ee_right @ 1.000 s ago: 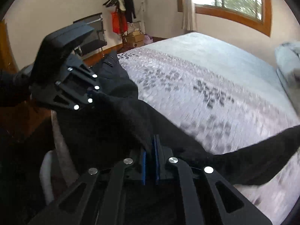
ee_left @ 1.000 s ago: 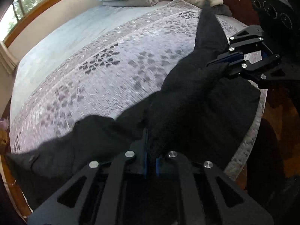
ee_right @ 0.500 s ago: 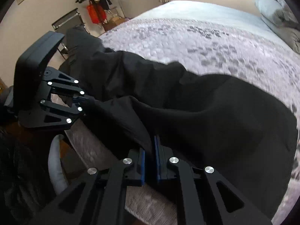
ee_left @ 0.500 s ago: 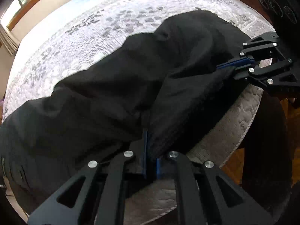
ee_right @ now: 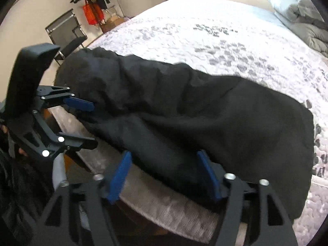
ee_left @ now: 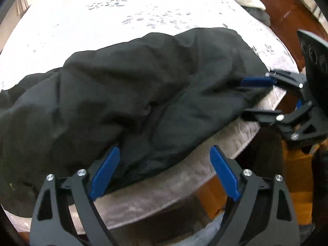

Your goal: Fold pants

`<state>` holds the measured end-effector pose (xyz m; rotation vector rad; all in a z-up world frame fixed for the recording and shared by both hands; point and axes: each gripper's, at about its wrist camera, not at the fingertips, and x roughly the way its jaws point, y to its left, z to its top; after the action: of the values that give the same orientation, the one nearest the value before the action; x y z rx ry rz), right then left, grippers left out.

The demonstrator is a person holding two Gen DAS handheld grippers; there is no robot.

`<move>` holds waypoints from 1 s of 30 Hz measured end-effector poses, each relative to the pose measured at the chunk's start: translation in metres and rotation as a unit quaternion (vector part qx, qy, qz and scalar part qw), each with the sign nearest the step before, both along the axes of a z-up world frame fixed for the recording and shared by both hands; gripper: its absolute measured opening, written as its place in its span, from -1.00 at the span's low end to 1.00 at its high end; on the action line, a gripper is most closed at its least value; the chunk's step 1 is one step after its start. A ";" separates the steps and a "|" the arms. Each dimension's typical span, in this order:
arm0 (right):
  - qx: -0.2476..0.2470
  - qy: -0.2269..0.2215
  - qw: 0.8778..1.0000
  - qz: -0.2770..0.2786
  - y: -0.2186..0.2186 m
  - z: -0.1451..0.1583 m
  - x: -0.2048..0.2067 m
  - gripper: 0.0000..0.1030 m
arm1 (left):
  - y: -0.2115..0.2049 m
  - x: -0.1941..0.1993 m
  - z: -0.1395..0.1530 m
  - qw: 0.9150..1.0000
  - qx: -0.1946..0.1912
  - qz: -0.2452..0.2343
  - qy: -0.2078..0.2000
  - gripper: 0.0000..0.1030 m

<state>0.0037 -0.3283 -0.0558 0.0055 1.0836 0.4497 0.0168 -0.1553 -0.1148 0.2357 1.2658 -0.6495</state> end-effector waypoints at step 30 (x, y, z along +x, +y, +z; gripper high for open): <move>0.025 -0.006 1.000 -0.004 0.232 0.007 0.063 0.43 | 0.319 0.033 -0.004 0.893 -0.051 0.446 0.034 0.70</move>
<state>0.0671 -0.0964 -0.0487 0.0518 1.0603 0.4694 0.0502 0.1637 -0.1186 -0.4526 1.2407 0.0778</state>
